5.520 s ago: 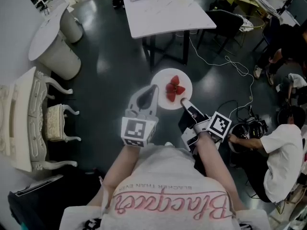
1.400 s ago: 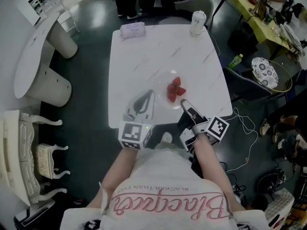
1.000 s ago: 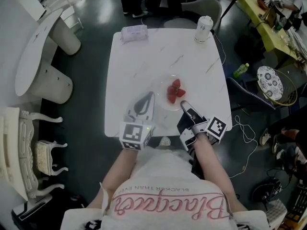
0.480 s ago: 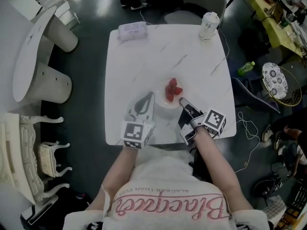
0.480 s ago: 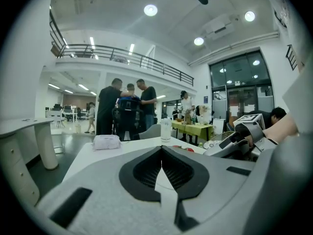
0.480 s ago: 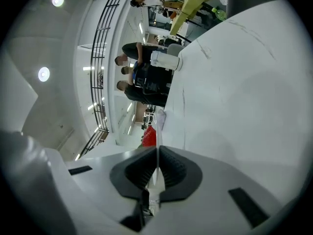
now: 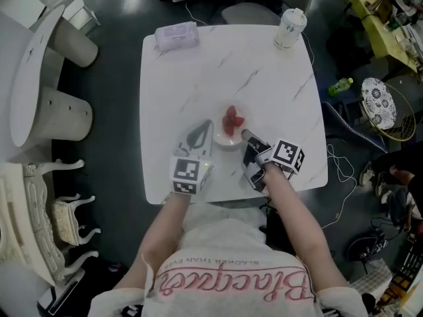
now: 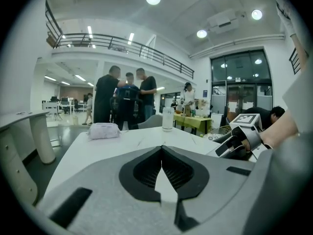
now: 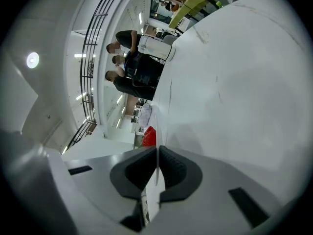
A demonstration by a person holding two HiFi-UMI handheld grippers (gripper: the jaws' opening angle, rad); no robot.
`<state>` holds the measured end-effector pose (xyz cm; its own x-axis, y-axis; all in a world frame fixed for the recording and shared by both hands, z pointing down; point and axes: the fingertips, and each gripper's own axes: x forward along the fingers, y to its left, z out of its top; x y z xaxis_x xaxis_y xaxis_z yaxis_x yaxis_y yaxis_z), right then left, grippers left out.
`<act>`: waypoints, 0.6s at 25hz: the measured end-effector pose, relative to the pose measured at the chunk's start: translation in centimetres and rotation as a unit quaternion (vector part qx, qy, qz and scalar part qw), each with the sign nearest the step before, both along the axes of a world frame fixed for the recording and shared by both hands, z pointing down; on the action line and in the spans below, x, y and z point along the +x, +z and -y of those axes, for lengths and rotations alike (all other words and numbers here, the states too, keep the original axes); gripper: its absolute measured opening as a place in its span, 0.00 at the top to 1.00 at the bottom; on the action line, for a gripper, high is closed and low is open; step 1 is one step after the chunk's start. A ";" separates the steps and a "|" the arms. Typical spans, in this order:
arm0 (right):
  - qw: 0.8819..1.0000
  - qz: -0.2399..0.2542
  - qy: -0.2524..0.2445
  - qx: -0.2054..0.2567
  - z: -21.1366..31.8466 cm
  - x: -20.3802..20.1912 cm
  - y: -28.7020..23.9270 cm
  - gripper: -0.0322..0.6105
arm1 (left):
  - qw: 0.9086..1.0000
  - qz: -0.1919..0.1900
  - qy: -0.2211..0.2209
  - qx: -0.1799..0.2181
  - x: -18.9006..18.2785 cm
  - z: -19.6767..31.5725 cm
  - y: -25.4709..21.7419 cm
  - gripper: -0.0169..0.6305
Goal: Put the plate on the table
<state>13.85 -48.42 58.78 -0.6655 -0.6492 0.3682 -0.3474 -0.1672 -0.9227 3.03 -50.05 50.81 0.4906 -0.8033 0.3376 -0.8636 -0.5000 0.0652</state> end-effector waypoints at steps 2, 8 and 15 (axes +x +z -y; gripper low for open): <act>1.000 -0.006 -0.003 -0.005 0.5 0.1 0.7 0.93 | 1.000 -0.002 -0.001 -0.005 0.0 0.4 0.5 0.97; 0.998 -0.065 -0.017 -0.013 1.0 0.6 2.3 0.93 | 1.000 -0.011 -0.003 -0.021 -0.5 0.3 1.5 0.97; 0.979 -0.200 -0.043 0.020 1.6 1.2 3.0 0.93 | 0.999 -0.020 -0.013 -0.022 -1.2 0.7 1.8 0.97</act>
